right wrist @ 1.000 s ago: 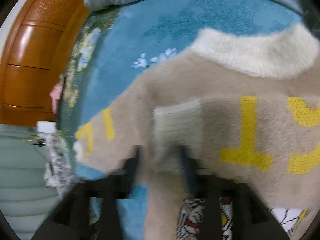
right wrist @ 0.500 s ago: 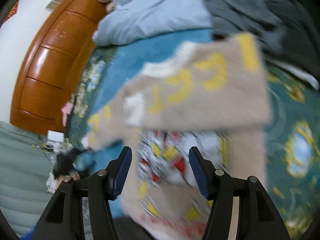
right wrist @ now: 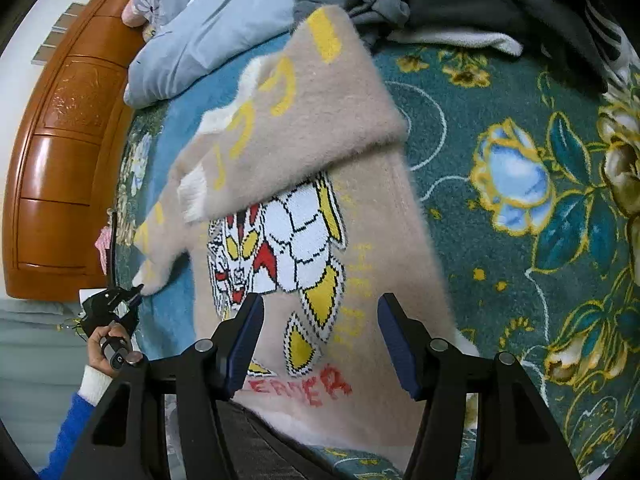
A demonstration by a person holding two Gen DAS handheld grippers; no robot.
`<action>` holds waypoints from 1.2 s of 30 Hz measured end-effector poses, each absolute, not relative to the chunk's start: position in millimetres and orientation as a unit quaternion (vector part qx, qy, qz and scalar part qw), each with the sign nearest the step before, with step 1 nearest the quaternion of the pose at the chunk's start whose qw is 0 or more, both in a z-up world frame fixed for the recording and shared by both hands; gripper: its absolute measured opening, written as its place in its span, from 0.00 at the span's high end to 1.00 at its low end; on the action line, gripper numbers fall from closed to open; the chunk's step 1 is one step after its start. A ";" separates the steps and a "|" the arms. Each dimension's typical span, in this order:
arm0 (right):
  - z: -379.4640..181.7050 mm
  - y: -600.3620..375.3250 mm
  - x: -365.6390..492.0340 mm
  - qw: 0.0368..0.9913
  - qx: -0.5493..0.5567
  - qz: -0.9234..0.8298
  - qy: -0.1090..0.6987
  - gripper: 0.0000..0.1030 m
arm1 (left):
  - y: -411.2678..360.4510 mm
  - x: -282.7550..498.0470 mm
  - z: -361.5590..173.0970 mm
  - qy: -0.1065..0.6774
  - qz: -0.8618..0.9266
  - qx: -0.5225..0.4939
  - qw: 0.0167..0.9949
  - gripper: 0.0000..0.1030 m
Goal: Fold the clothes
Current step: 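Grasp the other sleeve cuff with the left gripper and fold it across the body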
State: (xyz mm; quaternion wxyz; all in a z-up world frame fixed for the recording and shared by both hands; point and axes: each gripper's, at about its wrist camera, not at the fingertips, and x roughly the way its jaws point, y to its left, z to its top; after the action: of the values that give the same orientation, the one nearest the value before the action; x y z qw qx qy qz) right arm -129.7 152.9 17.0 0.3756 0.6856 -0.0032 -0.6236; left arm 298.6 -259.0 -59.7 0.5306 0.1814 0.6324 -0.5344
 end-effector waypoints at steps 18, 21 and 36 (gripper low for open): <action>29.3 206.1 -145.6 0.375 0.674 -0.635 -0.050 0.41 | -122.3 -5.3 134.7 0.304 -0.846 0.307 0.311 0.92; 29.2 227.2 -152.8 0.363 0.674 -0.641 -0.053 0.41 | -99.6 -50.6 109.7 0.290 -0.836 0.361 0.294 0.92; 20.7 293.0 -173.0 0.320 0.675 -0.663 -0.058 0.41 | -23.5 -150.1 13.3 0.159 -0.777 0.553 0.254 0.78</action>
State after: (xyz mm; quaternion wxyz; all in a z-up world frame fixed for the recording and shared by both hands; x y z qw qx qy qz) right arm -173.0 293.0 20.7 0.3202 0.6746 -0.0582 -0.6626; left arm -150.1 -23.5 13.3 0.2540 0.5534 0.1593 -0.7771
